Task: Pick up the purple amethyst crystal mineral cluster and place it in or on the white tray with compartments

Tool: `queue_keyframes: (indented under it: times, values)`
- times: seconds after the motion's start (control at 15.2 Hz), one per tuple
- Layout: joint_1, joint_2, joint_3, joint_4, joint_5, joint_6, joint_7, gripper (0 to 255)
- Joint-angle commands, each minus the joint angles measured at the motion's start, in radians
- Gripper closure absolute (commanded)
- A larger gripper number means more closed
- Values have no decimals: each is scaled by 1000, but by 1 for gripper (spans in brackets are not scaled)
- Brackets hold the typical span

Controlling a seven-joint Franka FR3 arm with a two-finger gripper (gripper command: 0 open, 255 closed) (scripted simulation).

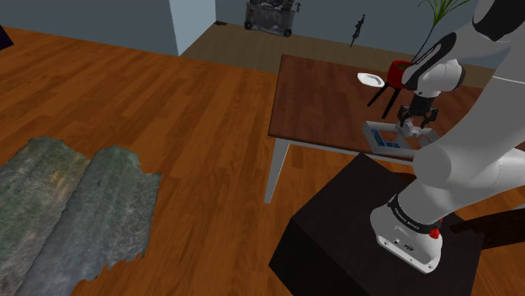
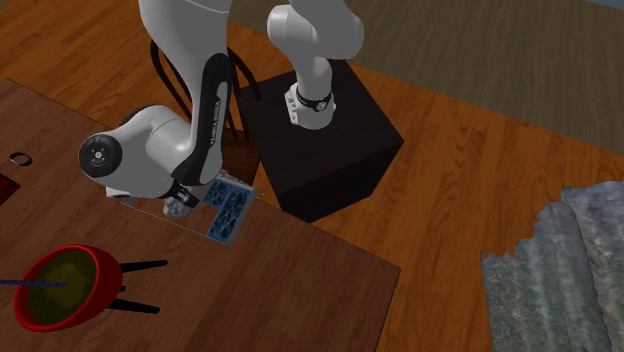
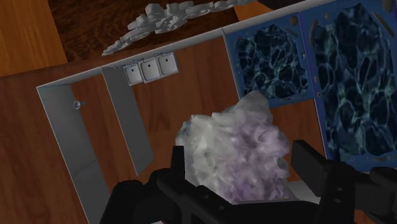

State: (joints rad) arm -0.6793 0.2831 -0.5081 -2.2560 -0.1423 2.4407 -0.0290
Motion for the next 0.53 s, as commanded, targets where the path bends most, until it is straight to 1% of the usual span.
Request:
queue_keyframes:
  times: [0.0, 0.2, 0.46]
  values:
    - [0, -1, -2, -5, -2, 0, 1, 0]
    - [-2, 8, 1, 2, 4, 2, -1, 0]
    - [32, -88, -12, 34, -38, -123, 29, 0]
